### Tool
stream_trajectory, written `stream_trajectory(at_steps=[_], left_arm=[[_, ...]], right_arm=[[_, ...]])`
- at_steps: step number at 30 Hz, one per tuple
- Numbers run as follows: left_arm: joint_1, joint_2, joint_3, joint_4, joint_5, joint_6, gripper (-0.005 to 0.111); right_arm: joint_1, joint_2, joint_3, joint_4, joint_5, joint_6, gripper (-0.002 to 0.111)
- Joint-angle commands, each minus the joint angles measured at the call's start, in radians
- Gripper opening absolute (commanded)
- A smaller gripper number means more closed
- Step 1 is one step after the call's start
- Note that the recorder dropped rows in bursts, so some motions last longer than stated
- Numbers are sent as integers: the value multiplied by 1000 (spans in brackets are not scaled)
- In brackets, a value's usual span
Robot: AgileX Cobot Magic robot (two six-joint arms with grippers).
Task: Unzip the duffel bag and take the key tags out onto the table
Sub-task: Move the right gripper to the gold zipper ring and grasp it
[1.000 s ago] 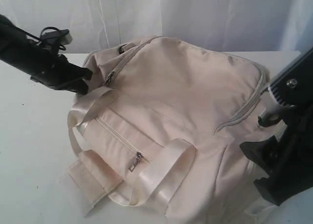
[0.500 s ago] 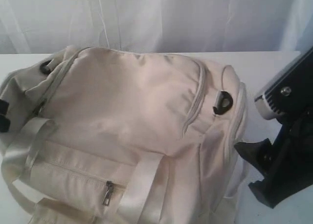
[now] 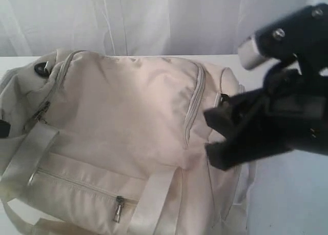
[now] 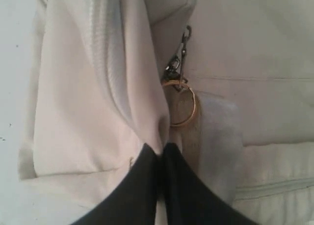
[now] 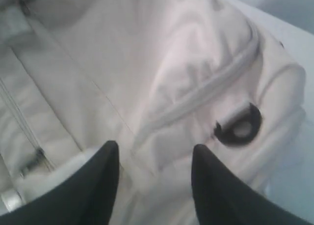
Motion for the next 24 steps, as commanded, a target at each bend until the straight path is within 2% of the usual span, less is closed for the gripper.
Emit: stream_trajectory(at_steps=[1,5,8,13,17,24], left_arm=[[-10,-48,-3,-104,39,42,0],[-10,-55,-3,-107,39,42,0],[-10,-60,-3,-111,26,42,0],[-10,-60,-3,-130,14,42,0],[-10,-60,-3,-139,13,40,0],[-10,-60,-3,-160,13,38,0]], right_arm=[[-6,178,-106,0,-238,9,40],[-6,374,-193,2,-464,20,40],[-6,544,-277,2,-551,57,40],[-6,759,-388,6,-643,151,52],[-6,852,-425,6,-745,310,54],[-6,924,-451,-1,-808,475,54]])
